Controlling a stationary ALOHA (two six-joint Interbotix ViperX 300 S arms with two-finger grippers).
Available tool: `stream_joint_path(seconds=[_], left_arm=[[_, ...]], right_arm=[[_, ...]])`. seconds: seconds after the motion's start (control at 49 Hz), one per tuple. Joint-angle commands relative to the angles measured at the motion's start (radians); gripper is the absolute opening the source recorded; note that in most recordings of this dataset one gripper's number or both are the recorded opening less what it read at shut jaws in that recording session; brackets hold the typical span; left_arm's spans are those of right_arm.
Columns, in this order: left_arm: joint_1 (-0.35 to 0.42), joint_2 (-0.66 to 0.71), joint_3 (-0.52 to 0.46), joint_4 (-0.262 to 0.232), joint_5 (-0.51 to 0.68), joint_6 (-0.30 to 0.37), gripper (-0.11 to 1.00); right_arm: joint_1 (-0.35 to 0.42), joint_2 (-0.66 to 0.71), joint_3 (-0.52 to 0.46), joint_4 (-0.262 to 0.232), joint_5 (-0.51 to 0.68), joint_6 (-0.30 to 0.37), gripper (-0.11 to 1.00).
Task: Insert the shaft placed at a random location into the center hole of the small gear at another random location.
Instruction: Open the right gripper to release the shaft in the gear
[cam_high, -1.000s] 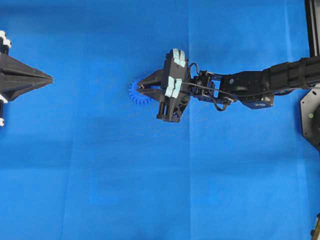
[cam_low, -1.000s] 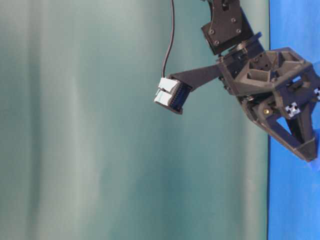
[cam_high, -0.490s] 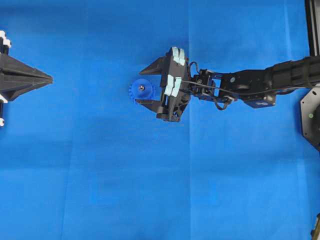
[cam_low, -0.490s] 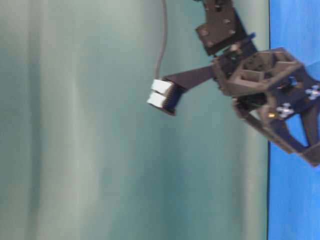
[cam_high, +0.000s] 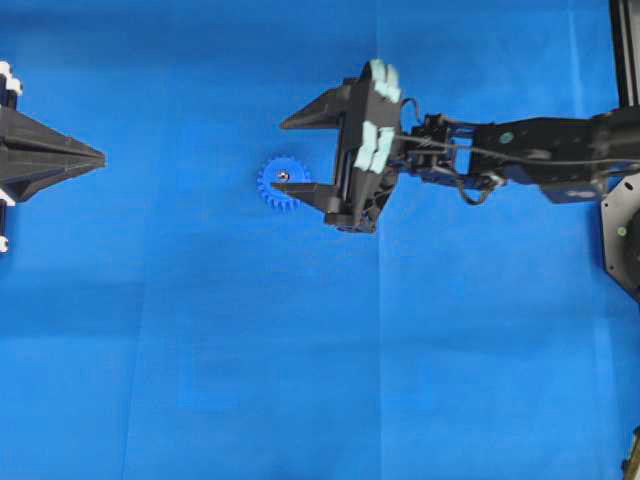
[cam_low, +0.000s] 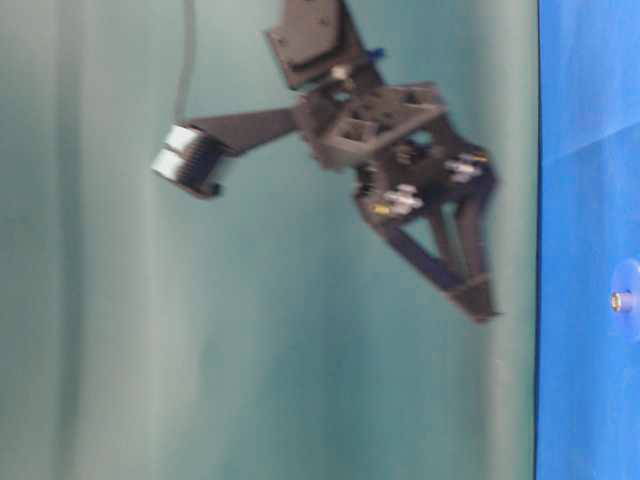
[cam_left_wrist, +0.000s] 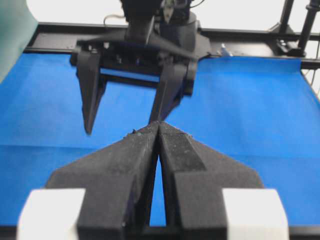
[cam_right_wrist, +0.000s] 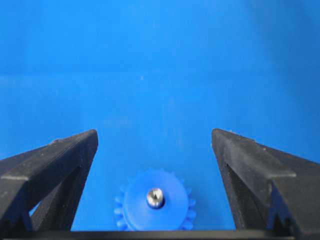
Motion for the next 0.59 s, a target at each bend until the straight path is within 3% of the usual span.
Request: stream_joint_path(seconds=[0.0,0.572], left_arm=[[0.000,0.003,-0.011,0.002,-0.006,-0.002,0.00],[0.000,-0.002,-0.011,0.002,-0.006,-0.002,0.00]], right_arm=[[0.003,-0.060,-0.008,-0.002,0.009,-0.002,0.86],[0.003,-0.081,0.005,-0.002,0.035,0.002,0.86]])
